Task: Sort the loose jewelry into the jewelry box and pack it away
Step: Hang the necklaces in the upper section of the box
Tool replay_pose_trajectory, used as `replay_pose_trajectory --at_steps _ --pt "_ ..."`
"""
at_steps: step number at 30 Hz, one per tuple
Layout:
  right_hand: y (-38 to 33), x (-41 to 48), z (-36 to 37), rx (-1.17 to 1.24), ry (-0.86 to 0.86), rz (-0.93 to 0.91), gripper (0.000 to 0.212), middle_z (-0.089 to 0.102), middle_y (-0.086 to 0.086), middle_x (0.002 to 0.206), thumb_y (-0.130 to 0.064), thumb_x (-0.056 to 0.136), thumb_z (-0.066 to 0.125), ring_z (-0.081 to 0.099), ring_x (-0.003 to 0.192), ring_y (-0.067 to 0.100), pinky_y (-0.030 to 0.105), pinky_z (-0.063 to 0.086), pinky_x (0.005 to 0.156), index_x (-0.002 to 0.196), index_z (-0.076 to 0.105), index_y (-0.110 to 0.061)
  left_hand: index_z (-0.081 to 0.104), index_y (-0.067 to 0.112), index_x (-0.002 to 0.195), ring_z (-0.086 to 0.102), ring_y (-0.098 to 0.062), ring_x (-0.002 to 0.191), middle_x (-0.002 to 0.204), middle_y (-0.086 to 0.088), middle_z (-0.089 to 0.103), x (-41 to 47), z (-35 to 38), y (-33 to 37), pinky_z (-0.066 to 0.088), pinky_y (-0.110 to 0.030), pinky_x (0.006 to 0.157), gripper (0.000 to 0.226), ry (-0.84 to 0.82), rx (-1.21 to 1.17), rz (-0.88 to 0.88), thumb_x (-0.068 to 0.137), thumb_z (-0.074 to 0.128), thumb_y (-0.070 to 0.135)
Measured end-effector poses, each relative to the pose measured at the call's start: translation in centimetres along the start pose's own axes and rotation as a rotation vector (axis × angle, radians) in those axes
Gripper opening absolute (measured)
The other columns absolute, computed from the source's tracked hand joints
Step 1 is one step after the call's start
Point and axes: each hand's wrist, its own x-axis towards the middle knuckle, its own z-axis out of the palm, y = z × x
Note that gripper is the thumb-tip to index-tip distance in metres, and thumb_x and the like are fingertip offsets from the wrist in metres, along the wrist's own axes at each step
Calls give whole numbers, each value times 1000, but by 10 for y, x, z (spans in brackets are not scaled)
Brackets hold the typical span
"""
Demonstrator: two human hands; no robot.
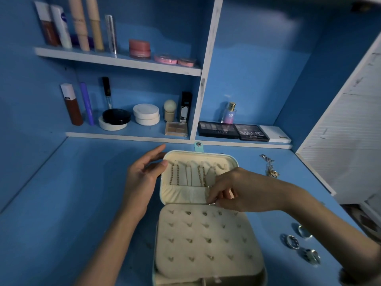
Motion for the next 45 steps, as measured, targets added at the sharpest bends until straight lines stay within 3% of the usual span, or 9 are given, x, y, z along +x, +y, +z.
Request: replay_pose_trajectory --at_steps 4,10,14,16,21,29,37,41,45 --pt "3 0 0 29 28 33 15 66 -16 87 -17 86 63 59 75 -2 9 43 69 97 73 -19 65 34 103 66 2 85 88 14 72 0 0 0 50 -22 84 40 0 2 0 87 59 -1" --pt "13 3 -6 -41 364 114 12 67 -10 83 -13 85 66 53 65 -7 3 36 65 92 74 -16 65 34 104 66 1 85 86 17 72 0 0 0 51 -22 83 39 -13 4 4 88 58 -2" --pt "16 1 3 -101 443 177 14 64 -8 85 -12 85 63 52 68 5 21 47 71 94 71 -18 65 34 105 67 -1 86 87 16 72 0 0 1 51 -23 83 39 -14 1 4 88 58 -1" --pt "14 -2 6 -118 411 192 10 63 -8 83 -15 84 62 54 71 8 29 49 72 88 70 -19 65 34 105 67 0 86 87 15 72 0 0 0 50 -22 81 39 -14 0 2 88 58 -1" --pt "8 -6 15 -196 306 231 11 38 -19 76 -31 85 60 44 71 3 15 34 60 80 53 -24 65 35 103 67 -2 87 91 11 71 0 0 0 51 -23 81 39 -6 2 -6 88 58 -1" --pt "12 -9 15 31 357 214 13 57 -12 68 -7 77 65 53 63 -2 9 38 58 74 62 -19 65 34 105 67 -2 87 97 6 70 0 0 1 52 -24 83 39 -3 -3 -8 88 58 -1" --pt "16 -7 17 119 387 185 13 56 -3 68 -17 87 62 50 58 6 13 38 57 98 58 -22 65 34 104 67 -5 88 99 4 70 -1 0 0 52 -25 83 39 -7 -5 -9 88 58 -1" --pt "15 -1 20 41 408 198 13 54 -1 64 -32 87 61 45 54 11 20 37 55 95 59 -21 65 34 104 67 -3 87 96 7 70 0 0 -1 53 -22 78 39 -6 -9 -12 88 58 -1" --pt "14 3 23 -6 469 223 13 49 -9 59 -24 86 64 44 52 7 23 37 56 96 57 -19 65 35 103 67 -3 87 96 6 70 0 1 1 53 -23 81 40 -3 -12 -8 88 58 -1"
